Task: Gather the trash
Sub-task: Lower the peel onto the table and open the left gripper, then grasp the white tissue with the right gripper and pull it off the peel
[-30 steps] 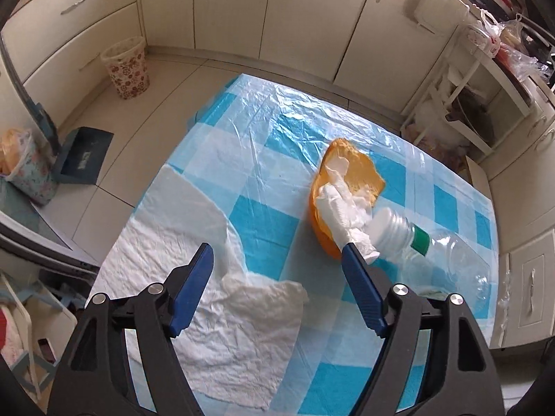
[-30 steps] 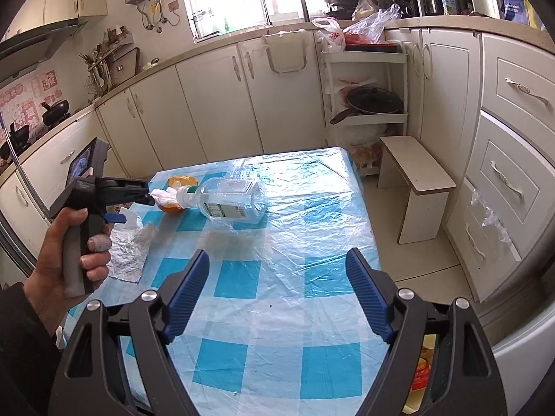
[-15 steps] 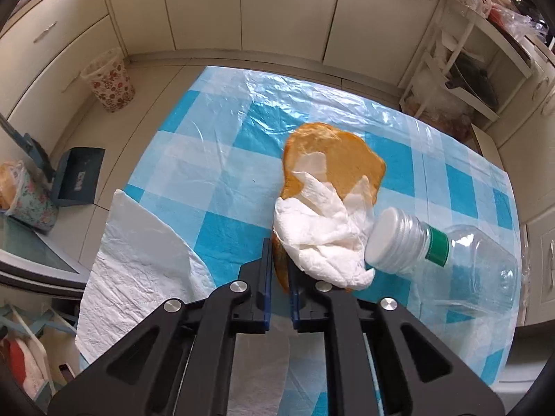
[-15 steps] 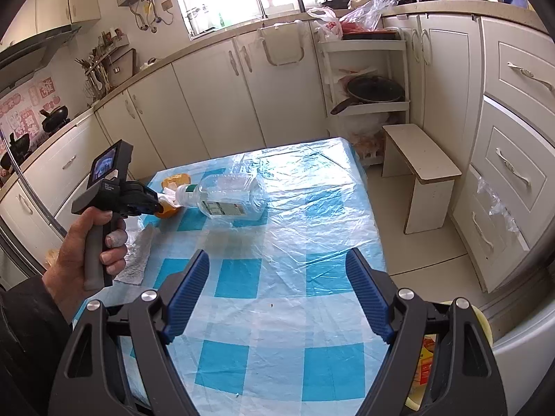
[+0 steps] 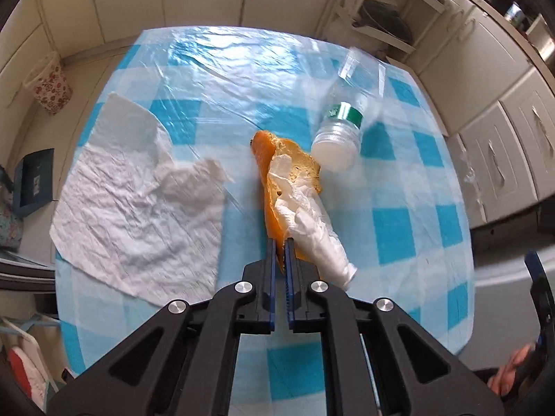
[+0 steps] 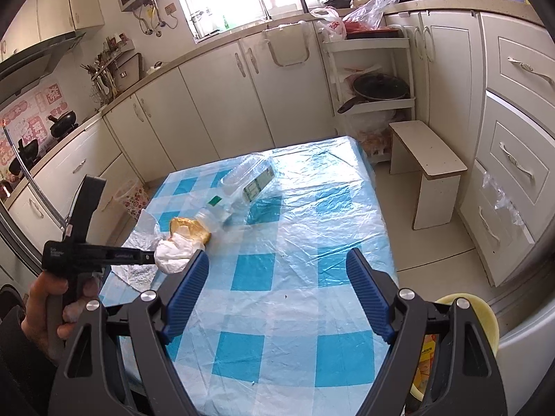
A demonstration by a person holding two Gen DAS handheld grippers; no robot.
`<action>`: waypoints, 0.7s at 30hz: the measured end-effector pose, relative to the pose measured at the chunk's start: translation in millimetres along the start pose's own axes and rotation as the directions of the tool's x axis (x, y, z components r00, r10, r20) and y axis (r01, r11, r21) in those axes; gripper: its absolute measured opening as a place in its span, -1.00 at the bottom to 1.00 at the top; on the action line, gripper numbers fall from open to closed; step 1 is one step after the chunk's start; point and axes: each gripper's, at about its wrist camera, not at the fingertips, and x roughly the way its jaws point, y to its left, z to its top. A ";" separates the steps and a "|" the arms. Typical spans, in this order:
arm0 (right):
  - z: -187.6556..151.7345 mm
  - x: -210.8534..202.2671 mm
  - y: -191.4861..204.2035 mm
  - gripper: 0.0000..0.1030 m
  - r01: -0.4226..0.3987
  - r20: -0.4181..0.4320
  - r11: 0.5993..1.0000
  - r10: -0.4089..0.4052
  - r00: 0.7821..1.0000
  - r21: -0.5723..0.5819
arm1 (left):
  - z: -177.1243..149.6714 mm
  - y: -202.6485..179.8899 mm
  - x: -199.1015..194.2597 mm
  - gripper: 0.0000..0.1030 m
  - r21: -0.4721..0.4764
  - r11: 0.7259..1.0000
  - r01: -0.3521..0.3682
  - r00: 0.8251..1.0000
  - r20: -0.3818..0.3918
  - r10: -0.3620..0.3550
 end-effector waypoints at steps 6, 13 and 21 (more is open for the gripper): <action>-14.3 21.5 28.0 0.57 -0.062 -0.098 0.995 0.054 0.994 -0.076 | -49.1 -25.6 -13.0 -0.61 0.156 0.987 0.033 0.999 -0.047 -0.026; -35.7 50.0 71.1 0.57 -0.166 -0.190 0.967 0.129 0.973 -0.193 | -39.0 1.1 -26.1 -0.11 0.102 0.994 0.047 0.999 -0.019 -0.045; -51.6 80.7 113.6 0.57 -0.237 -0.259 0.937 0.170 0.951 -0.255 | -28.3 41.1 -37.3 0.04 -0.022 0.998 0.064 0.998 0.013 -0.064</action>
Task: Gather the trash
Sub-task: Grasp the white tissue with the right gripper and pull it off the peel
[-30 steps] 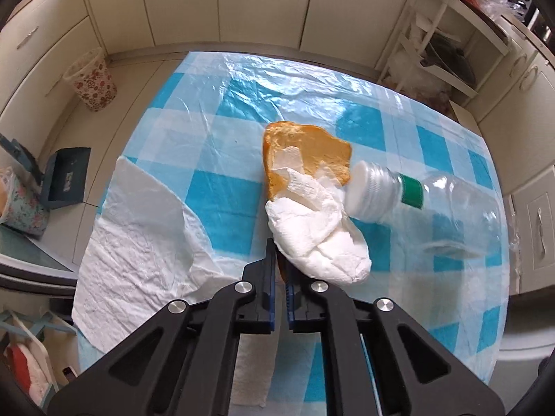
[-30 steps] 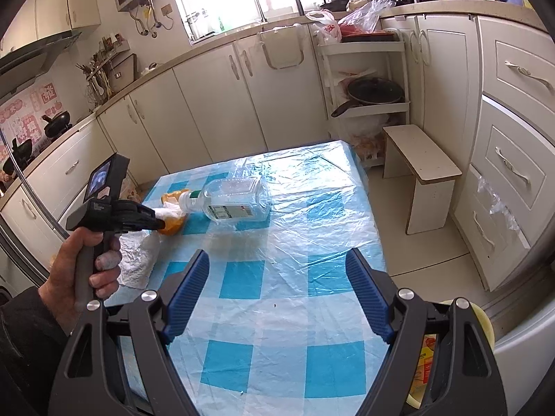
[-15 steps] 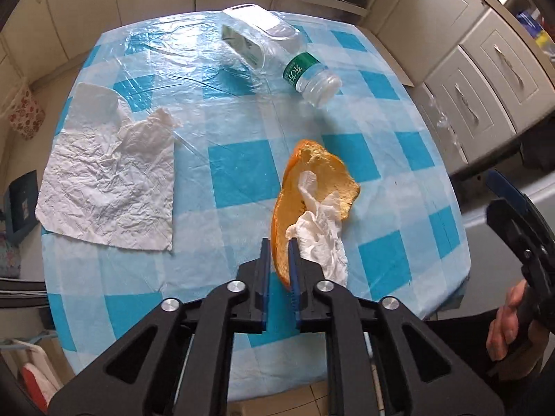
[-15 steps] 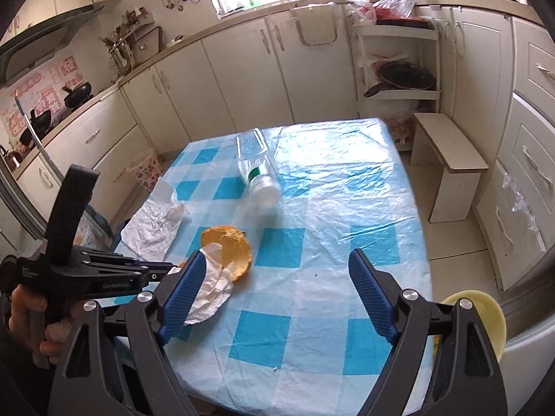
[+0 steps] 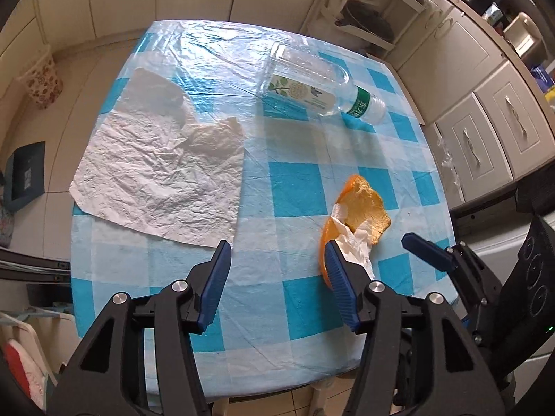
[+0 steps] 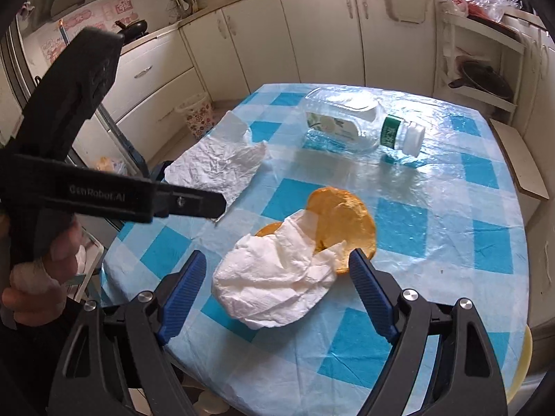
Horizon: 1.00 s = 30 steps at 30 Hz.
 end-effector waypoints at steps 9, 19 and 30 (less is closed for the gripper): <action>-7.4 0.8 -22.6 -0.42 -0.108 -0.011 0.985 0.110 0.994 0.137 | -0.4 15.9 0.0 0.10 -0.068 0.998 0.000 1.000 -0.003 0.000; -9.1 -16.4 -42.0 -0.80 -0.064 0.012 0.982 0.063 0.998 0.178 | -1.8 0.0 12.7 0.14 -0.036 0.999 -0.017 0.999 -0.029 0.016; -9.4 -65.7 -79.4 -0.91 -0.107 0.091 0.964 0.088 0.992 0.243 | -4.9 -34.9 34.6 0.24 0.055 0.998 -0.034 0.997 -0.062 0.038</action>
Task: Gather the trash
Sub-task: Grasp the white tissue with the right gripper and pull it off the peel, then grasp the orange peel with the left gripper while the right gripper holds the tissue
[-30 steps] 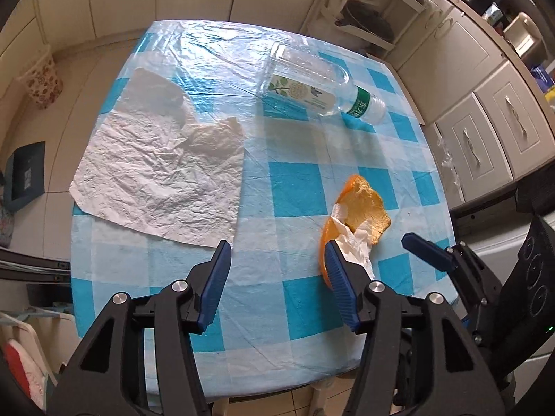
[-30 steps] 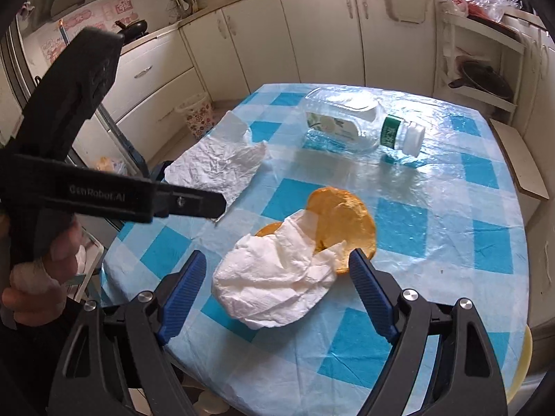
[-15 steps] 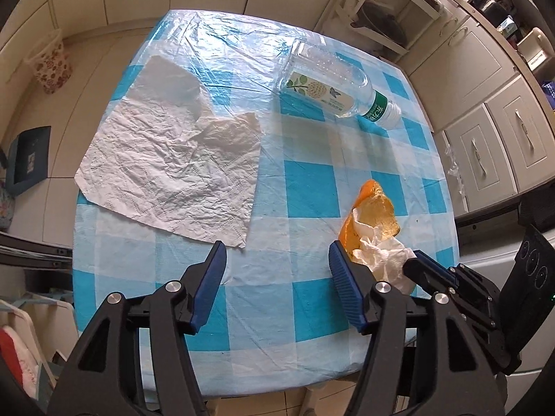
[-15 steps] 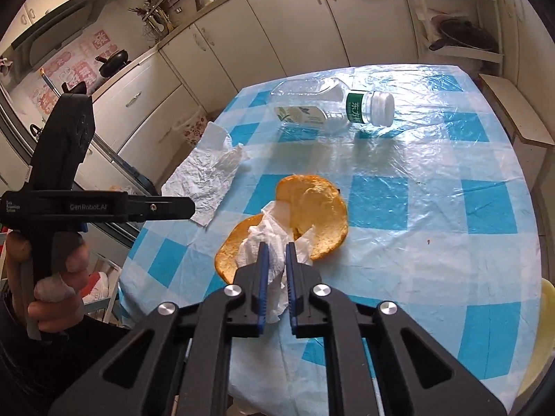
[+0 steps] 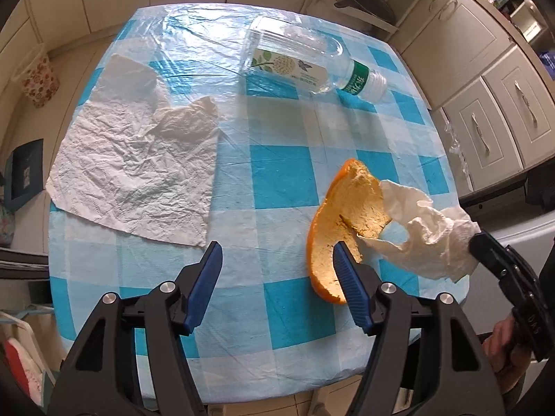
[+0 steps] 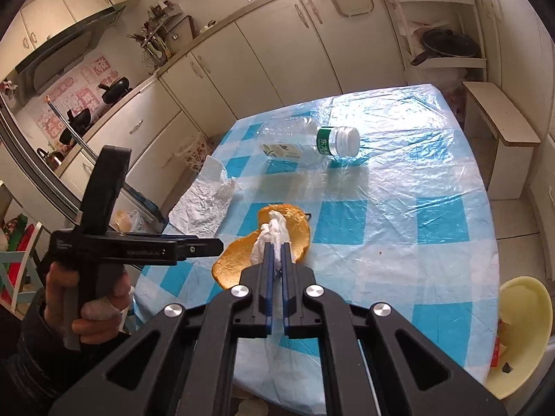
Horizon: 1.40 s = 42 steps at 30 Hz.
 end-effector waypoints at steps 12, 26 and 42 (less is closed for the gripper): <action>-17.6 14.3 -16.9 0.18 0.256 -0.063 0.958 -0.266 0.962 -0.130 | -3.0 -34.4 29.7 0.26 0.062 0.998 -0.032 0.999 -0.042 0.035; -31.3 60.3 -5.5 0.27 0.248 -0.100 0.941 -0.276 0.956 -0.230 | -1.3 -36.3 37.2 0.25 0.086 0.994 -0.061 0.997 -0.037 0.064; -29.6 -5.8 -36.9 -0.74 0.220 -0.020 0.973 -0.221 0.975 -0.067 | -4.2 -102.2 5.6 -0.91 0.229 0.955 -0.191 0.971 0.184 0.150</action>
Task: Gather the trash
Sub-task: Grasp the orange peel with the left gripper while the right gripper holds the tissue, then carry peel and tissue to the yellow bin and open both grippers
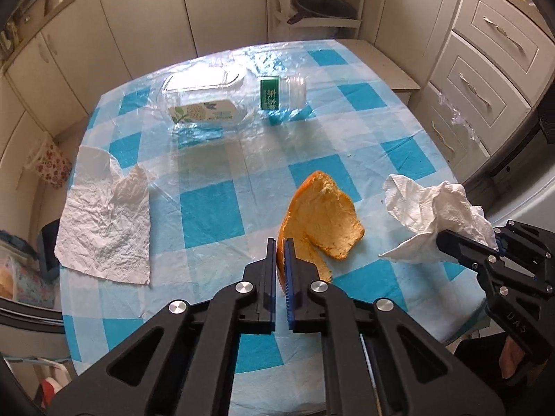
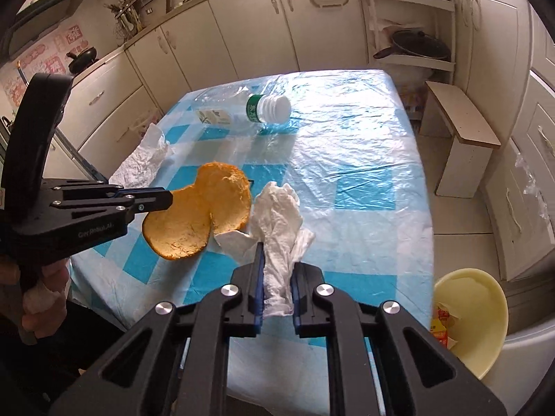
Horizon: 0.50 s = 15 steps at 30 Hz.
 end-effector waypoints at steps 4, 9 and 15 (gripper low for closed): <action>-2.6 -17.9 -18.5 -0.74 0.022 0.038 0.998 -0.024 0.999 0.052 | 3.6 -20.7 -10.9 -0.91 0.035 0.999 -0.024 0.998 0.056 0.022; -6.4 -33.6 -40.2 -0.74 0.053 0.062 0.993 -0.060 0.996 0.105 | 7.1 -45.1 -16.6 -0.91 0.059 0.998 -0.019 0.995 0.098 0.014; -14.5 -45.3 -67.6 -0.74 0.099 0.068 0.980 -0.112 0.991 0.174 | 13.2 -73.7 -18.7 -0.91 0.077 0.997 0.011 0.993 0.119 -0.020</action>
